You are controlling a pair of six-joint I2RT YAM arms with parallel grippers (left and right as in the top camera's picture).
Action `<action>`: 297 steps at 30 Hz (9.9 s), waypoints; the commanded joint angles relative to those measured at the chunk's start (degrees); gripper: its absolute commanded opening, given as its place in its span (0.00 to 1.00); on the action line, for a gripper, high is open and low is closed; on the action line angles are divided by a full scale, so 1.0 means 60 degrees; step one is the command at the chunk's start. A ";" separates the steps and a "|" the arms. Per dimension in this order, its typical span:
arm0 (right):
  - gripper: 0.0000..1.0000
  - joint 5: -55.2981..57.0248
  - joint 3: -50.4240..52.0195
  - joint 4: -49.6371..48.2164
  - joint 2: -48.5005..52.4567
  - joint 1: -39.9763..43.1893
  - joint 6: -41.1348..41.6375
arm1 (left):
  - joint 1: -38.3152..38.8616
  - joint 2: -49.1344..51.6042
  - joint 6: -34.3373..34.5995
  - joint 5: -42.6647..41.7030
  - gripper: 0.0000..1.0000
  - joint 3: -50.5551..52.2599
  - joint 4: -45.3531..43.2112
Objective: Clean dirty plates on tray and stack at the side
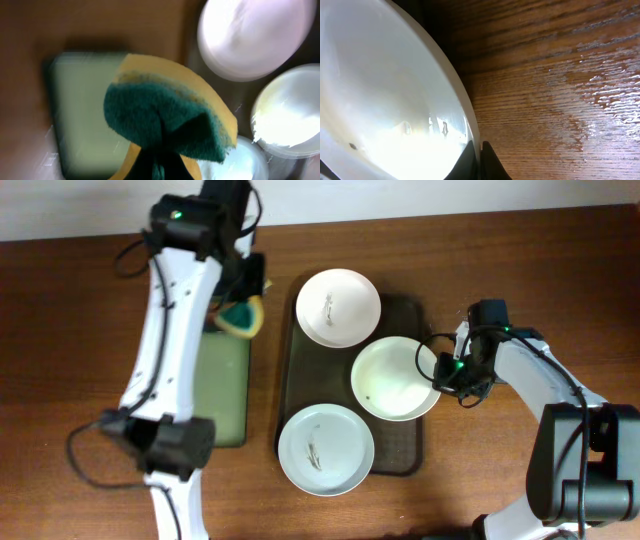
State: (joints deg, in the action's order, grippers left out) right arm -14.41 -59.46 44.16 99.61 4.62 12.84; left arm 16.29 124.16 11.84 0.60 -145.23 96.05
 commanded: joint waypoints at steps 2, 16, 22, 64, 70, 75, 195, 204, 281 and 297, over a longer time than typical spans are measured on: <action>0.04 0.0266 0.0033 0.0066 0.0138 0.0044 -0.0095 | -0.0590 -0.3690 0.1519 0.2135 0.00 0.5606 -0.1337; 0.04 0.2109 -0.0186 0.0652 -0.2018 -0.0481 0.0153 | -0.2408 -0.4455 0.0648 -0.0084 0.82 1.1650 -0.7016; 0.04 0.9151 -0.0204 0.0499 -0.3756 -0.4900 0.1016 | -0.2408 -0.5610 0.0652 -0.0255 1.00 1.0874 -0.6204; 0.04 0.1858 0.0259 0.0350 -0.1475 -0.1392 0.2510 | -0.2240 -0.2397 0.0871 0.0415 0.00 1.3092 -0.8276; 0.04 0.1861 0.0259 0.0353 -0.1475 -0.1395 0.2510 | -0.1614 -0.2969 0.0725 0.0160 0.00 1.0790 -0.6550; 0.04 0.1854 0.0259 0.0127 -0.1475 -0.1395 0.2463 | 0.0594 -0.2965 0.1002 -0.3555 0.00 0.9464 -0.7952; 0.04 -0.0634 0.0142 -0.1177 -0.4324 -0.0430 0.0029 | -0.1789 -0.5249 0.0725 -0.0463 1.00 0.8735 -0.3679; 0.45 -0.1246 0.0080 -0.2127 0.0131 0.5734 0.1013 | -0.1789 -0.5249 0.0725 -0.0466 1.00 0.8735 -0.3676; 0.04 0.1235 -0.0313 -0.0659 -0.0463 -0.2892 0.3442 | 0.3891 0.0430 0.1985 -0.6583 0.00 0.8717 -0.7679; 0.17 0.0255 -0.0306 -0.1610 -0.0288 -0.2834 0.0896 | 0.3504 0.0430 0.2208 -0.2033 0.00 0.8717 -0.6834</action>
State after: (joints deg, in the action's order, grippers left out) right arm -12.60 -60.86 35.20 97.76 -12.82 21.30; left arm 32.27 124.81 26.63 -0.30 -94.00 55.37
